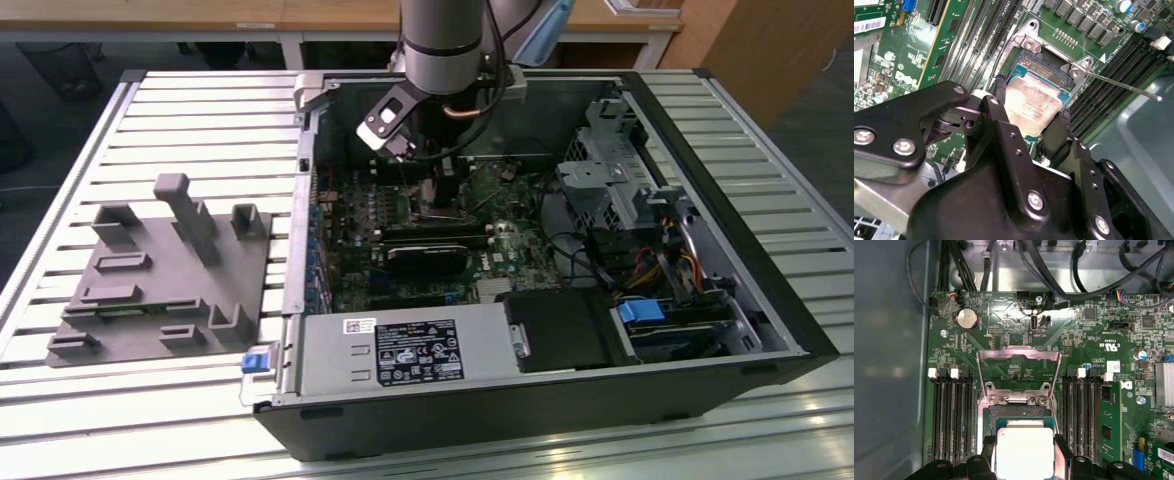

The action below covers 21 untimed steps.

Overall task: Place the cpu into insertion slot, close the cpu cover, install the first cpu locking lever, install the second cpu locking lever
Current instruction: 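Place the cpu into insertion slot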

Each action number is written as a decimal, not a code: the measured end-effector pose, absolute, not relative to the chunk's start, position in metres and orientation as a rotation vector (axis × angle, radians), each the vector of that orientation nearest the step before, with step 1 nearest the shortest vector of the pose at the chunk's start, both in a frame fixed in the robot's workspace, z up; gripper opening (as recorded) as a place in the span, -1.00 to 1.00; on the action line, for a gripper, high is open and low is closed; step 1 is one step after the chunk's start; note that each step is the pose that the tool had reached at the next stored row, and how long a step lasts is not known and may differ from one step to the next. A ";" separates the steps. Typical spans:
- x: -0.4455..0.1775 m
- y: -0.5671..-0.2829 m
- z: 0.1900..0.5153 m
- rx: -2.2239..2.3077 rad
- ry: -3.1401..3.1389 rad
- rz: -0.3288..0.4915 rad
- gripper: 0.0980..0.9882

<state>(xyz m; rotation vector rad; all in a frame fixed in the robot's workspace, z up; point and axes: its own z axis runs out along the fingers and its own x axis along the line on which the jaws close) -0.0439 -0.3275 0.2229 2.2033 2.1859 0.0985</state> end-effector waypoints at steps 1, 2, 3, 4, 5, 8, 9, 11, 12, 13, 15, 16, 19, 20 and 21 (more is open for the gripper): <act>-0.044 -0.328 0.221 2.203 2.186 0.099 0.00; -0.044 -0.328 0.219 2.203 2.186 0.098 0.00; -0.044 -0.328 0.218 2.203 2.186 0.098 0.00; -0.044 -0.327 0.216 2.203 2.186 0.099 0.00; -0.044 -0.327 0.215 2.203 2.186 0.098 0.00; -0.044 -0.327 0.210 2.203 2.186 0.098 0.00; -0.044 -0.327 0.209 2.203 2.185 0.098 0.00; -0.044 -0.327 0.208 2.203 2.185 0.098 0.00; -0.044 -0.327 0.207 2.203 2.185 0.097 0.00; -0.044 -0.327 0.206 2.202 2.185 0.096 0.00; -0.045 -0.327 0.205 2.202 2.184 0.094 0.00; -0.045 -0.327 0.204 2.201 2.184 0.094 0.00; -0.045 -0.326 0.201 2.200 2.183 0.091 0.00; -0.045 -0.325 0.200 2.199 2.183 0.090 0.00; -0.045 -0.325 0.200 2.199 2.182 0.089 0.00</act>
